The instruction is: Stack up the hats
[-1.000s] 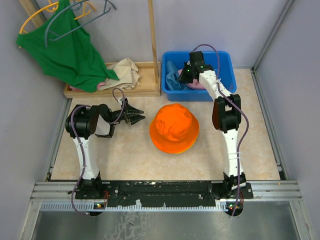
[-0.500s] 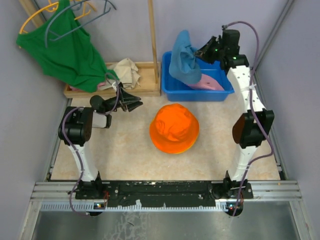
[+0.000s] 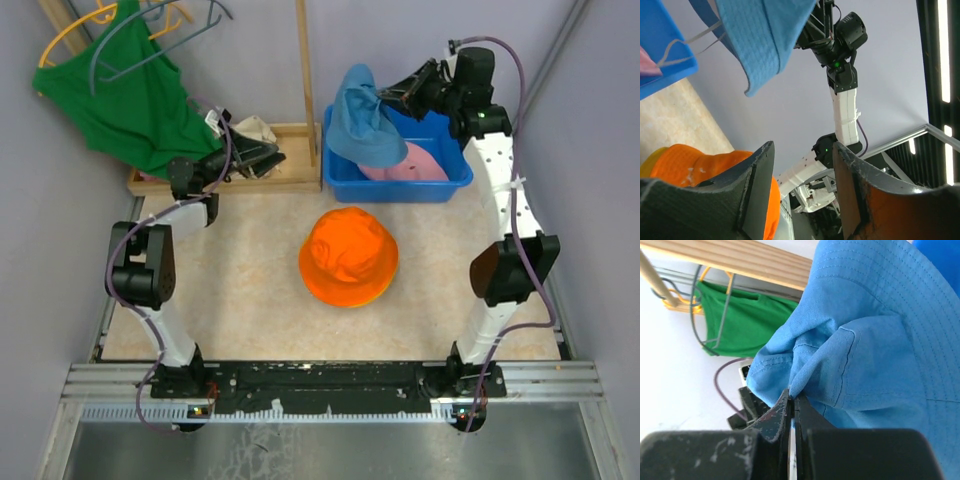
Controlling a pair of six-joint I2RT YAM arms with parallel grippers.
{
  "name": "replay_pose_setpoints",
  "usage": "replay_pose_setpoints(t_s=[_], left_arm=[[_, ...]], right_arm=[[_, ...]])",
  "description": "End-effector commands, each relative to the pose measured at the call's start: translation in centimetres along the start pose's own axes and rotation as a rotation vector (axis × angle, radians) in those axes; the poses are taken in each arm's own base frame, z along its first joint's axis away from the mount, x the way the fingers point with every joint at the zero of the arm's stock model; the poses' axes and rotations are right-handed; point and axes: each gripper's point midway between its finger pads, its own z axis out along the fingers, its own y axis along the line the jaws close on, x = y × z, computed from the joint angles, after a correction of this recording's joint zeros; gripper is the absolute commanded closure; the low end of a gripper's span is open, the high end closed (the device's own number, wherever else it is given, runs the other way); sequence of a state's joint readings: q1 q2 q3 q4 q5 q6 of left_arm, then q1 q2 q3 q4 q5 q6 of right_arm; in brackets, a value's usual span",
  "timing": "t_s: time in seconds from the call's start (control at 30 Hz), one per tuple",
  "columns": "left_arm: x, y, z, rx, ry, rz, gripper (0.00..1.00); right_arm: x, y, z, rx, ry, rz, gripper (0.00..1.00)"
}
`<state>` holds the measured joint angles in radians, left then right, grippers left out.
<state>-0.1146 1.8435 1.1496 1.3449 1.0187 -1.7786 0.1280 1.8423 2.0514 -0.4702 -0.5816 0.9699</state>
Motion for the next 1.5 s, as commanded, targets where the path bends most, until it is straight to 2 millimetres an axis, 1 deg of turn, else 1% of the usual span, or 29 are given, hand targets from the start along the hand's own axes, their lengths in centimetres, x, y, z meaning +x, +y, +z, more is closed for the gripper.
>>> replay_pose_setpoints(t_s=[0.0, 0.07, 0.13, 0.17, 0.2, 0.27, 0.33, 0.47, 0.57, 0.73, 0.93, 1.07, 1.2, 1.27, 1.37, 1.47], left_arm=[[0.8, -0.9, 1.8, 0.051, -0.042, 0.003, 0.43], [1.6, -0.9, 2.2, 0.059, -0.05, -0.011, 0.42], [2.5, -0.8, 2.6, 0.055, -0.042, -0.012, 0.42], [2.8, -0.7, 2.5, 0.046, -0.038, -0.012, 0.42], [3.1, -0.5, 2.4, 0.04, -0.036, -0.017, 0.42], [3.8, -0.1, 2.0, 0.036, -0.042, -0.035, 0.42], [4.4, -0.2, 1.9, 0.044, -0.04, -0.051, 0.42], [5.9, -1.0, 2.3, 0.082, -0.036, -0.079, 0.41], [7.0, -1.8, 2.5, 0.124, -0.031, -0.125, 0.41], [9.1, -3.4, 3.1, 0.177, -0.01, -0.171, 0.4], [10.0, -5.1, 3.5, 0.187, -0.004, -0.138, 0.38], [10.4, -5.6, 3.9, 0.204, -0.002, -0.141, 0.38], [11.4, -5.9, 4.6, 0.216, 0.018, -0.145, 0.38], [11.9, -5.8, 4.8, 0.212, 0.027, -0.151, 0.39], [12.5, -5.7, 5.0, 0.211, 0.036, -0.156, 0.44], [12.7, -5.8, 4.9, 0.2, 0.036, -0.152, 0.55]], right_arm=[[0.0, 8.5, -5.0, -0.213, -0.021, -0.011, 1.0], [0.5, 8.7, -5.6, -0.221, -0.017, 0.005, 1.0], [1.0, 8.5, -5.9, -0.215, -0.008, 0.02, 1.0], [1.4, 9.4, -7.2, -0.23, -0.015, 0.011, 1.0], [1.8, 9.5, -7.7, -0.233, -0.015, 0.013, 1.0], [2.6, 9.3, -8.5, -0.234, -0.008, 0.028, 1.0], [3.5, 9.2, -9.3, -0.235, -0.004, 0.042, 1.0], [5.0, 8.7, -10.6, -0.245, -0.008, 0.072, 1.0], [6.0, 8.6, -11.2, -0.244, -0.009, 0.08, 1.0], [7.3, 8.7, -11.6, -0.245, -0.016, 0.087, 1.0], [9.1, 8.5, -11.5, -0.238, -0.004, 0.091, 1.0], [10.0, 8.6, -11.6, -0.237, 0.004, 0.091, 1.0], [10.4, 8.5, -11.9, -0.234, 0.001, 0.09, 1.0], [10.5, 8.4, -12.2, -0.234, -0.004, 0.089, 1.0], [10.6, 8.4, -12.5, -0.232, -0.008, 0.09, 1.0], [10.9, 8.6, -13.1, -0.232, -0.011, 0.081, 1.0]])
